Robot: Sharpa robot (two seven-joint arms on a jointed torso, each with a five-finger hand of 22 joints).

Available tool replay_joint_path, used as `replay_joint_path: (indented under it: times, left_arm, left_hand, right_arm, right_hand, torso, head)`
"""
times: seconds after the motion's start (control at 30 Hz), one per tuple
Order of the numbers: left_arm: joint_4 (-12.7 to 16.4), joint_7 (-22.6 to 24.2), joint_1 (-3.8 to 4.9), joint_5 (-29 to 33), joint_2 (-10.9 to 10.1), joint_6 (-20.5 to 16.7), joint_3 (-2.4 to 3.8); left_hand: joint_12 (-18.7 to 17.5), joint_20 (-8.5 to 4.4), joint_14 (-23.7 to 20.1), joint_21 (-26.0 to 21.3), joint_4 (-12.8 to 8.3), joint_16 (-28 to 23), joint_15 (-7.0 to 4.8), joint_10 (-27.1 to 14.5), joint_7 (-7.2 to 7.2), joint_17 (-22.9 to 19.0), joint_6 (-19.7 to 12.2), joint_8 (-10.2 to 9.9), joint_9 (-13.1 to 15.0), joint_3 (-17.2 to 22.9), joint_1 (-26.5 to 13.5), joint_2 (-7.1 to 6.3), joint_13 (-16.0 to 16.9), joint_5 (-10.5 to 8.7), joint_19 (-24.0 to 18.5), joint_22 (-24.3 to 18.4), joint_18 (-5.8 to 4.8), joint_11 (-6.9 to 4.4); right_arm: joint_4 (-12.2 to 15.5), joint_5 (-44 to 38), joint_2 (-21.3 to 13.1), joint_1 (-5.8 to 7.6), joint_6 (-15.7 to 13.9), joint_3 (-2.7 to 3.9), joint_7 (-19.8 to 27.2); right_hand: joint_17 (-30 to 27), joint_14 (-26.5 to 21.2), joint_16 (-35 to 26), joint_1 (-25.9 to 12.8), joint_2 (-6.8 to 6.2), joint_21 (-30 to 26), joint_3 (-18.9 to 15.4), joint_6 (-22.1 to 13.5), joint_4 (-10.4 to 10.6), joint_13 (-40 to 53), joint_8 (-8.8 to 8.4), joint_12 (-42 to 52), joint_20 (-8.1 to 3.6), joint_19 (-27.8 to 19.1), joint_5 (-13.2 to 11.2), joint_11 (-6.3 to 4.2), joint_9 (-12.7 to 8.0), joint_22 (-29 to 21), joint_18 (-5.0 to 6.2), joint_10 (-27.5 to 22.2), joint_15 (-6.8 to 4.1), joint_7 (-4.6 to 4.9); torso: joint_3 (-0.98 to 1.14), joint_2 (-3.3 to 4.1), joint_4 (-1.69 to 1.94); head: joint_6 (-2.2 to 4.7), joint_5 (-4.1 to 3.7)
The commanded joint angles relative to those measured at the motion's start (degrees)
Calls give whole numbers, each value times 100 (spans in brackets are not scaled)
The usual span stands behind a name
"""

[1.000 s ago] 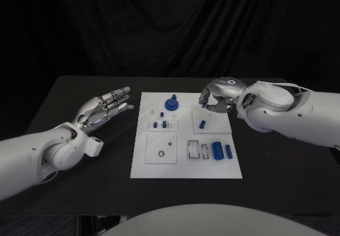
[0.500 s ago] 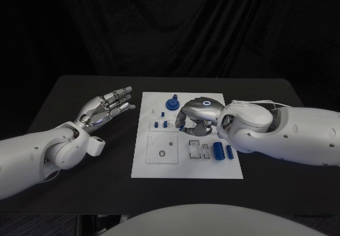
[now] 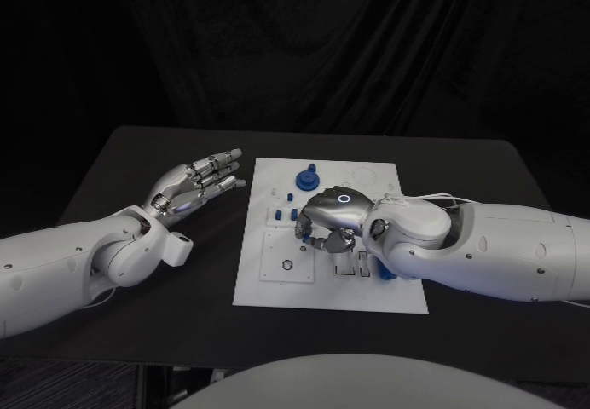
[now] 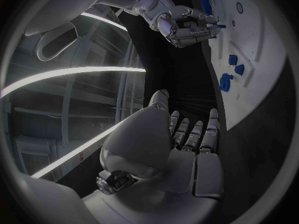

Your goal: Assemble the parts on the task board

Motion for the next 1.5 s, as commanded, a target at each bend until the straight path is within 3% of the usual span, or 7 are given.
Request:
replay_joint_path:
  times: [0.03, 0.27, 0.43, 0.63, 1.5]
  left_arm:
    - [1, 297, -9, 36, 24, 27, 5]
    - [-12, 292, -14, 36, 40, 47, 5]
    - [-17, 287, -20, 36, 45, 53, 5]
    - [-29, 276, -27, 36, 55, 65, 5]
    - [-66, 253, -67, 36, 79, 105, 5]
  left_hand:
    - [27, -3, -56, -34, 5, -4, -17, 3, 42, -7, 10, 31, 8, 41, -2, 51, 9, -7, -70, -37, -59, 29]
    - [24, -6, -68, -45, 6, -7, -28, -2, 45, -9, 5, 30, 7, 46, 1, 55, 8, -8, -92, -62, -62, 28]
    - [24, -6, -64, -45, 6, -5, -30, -3, 46, -7, 5, 30, 7, 48, 3, 55, 8, -8, -91, -58, -62, 28]
    - [24, -6, -64, -45, 6, -5, -30, -3, 46, -7, 5, 30, 7, 48, 3, 55, 8, -8, -91, -58, -62, 28]
    - [23, -6, -65, -46, 3, -3, -29, -8, 56, -6, 5, 29, 6, 60, 14, 62, 7, -9, -91, -53, -64, 27]
  right_arm:
    - [-51, -205, 48, -60, -165, 3, 116]
    - [-151, -217, 104, -142, -132, 3, 118]
    - [-183, -219, 115, -187, -144, 3, 120]
    - [-208, -220, 136, -220, -156, 3, 112]
    - [-364, -220, 207, -304, 20, 3, 66]
  right_hand:
    - [11, 146, 23, 51, 1, 37, -14, -13, -29, 1, -11, -28, -28, 30, -14, 23, 10, 956, 55, 30, -39, 5]
    - [14, 147, 25, 57, 1, 41, -13, -14, -32, 1, -13, -30, -28, 31, -18, 22, 10, 957, 54, 32, -38, 4]
    - [14, 147, 25, 57, 1, 41, -13, -14, -32, 1, -13, -30, -28, 31, -18, 22, 10, 957, 54, 32, -38, 4]
    - [13, 147, 25, 67, 3, 39, -10, -17, -37, 1, -17, -32, -27, 31, -21, 21, 11, 957, 54, 37, -38, 3]
    - [7, 145, 22, 84, 7, 39, -7, -14, -44, 3, -21, -34, -27, 30, -20, 21, 15, 958, 55, 53, -38, 5]
  torso:
    - [4, 1, 11]
    - [2, 1, 5]
    - [11, -7, -24]
    - [7, -12, -8]
    - [3, -11, -17]
  head:
    - [-1, -3]
    - [-1, 26]
    - [-1, 64]
    - [-1, 57]
    - [-1, 54]
